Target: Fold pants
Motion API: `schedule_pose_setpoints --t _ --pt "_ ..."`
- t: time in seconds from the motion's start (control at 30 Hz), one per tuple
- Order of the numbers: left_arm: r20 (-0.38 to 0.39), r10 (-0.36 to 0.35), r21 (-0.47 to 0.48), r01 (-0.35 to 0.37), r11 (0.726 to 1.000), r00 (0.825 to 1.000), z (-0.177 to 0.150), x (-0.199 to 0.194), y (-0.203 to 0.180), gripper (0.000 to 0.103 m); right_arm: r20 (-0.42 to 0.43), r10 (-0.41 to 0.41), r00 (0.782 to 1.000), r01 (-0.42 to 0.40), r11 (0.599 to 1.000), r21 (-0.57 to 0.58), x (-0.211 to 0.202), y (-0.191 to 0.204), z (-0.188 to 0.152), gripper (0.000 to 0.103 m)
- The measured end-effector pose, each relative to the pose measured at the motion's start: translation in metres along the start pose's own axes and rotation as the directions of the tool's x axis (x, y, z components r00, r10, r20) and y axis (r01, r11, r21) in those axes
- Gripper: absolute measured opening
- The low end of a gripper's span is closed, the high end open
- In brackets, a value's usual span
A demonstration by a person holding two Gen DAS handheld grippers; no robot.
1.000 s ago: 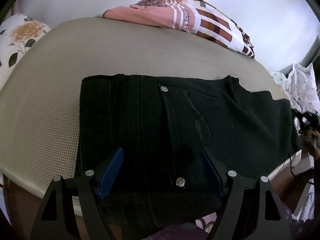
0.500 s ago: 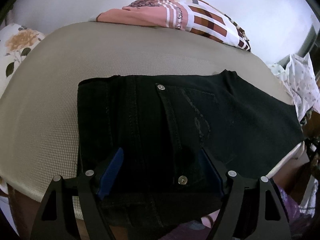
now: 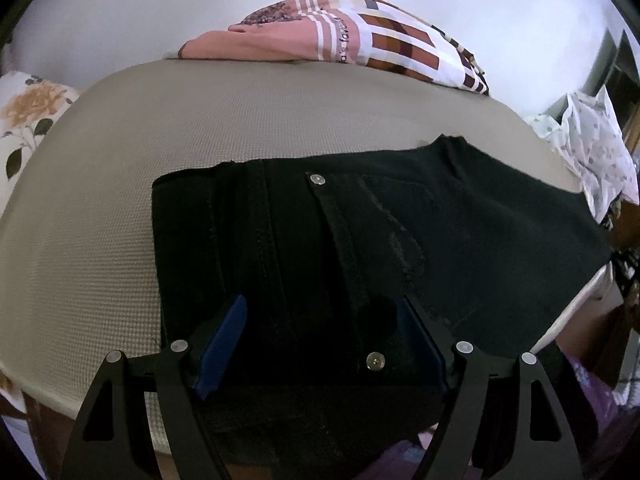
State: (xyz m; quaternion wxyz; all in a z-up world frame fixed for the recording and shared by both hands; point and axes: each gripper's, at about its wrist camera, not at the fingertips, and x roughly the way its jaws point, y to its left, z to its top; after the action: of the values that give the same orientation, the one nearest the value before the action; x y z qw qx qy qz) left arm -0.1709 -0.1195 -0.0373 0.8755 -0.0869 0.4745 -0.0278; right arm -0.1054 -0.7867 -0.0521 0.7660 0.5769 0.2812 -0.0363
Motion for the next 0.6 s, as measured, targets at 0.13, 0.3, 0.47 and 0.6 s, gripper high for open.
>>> schedule_pose_setpoints --t 0.13,0.3,0.47,0.6 --pt "0.037 -0.021 -0.08 0.024 0.997 0.999 0.003 -0.017 0.007 0.078 0.129 -0.05 0.99 0.048 0.999 0.02 -0.038 0.001 -0.003 0.014" --pt "0.068 -0.032 -0.121 0.04 0.992 0.997 0.004 -0.032 0.007 0.078 0.077 -0.076 0.994 0.094 0.958 -0.269 -0.043 0.069 0.002 0.014" --pt "0.062 -0.028 -0.113 0.035 0.993 0.998 0.005 -0.034 -0.008 0.078 -0.08 -0.205 0.976 0.116 0.788 -0.605 0.034 0.148 -0.012 0.024" --pt "0.03 -0.019 -0.108 0.022 0.994 0.999 0.007 -0.03 -0.018 0.078 0.029 -0.417 0.908 0.277 0.548 -0.789 0.096 0.172 -0.033 0.041"
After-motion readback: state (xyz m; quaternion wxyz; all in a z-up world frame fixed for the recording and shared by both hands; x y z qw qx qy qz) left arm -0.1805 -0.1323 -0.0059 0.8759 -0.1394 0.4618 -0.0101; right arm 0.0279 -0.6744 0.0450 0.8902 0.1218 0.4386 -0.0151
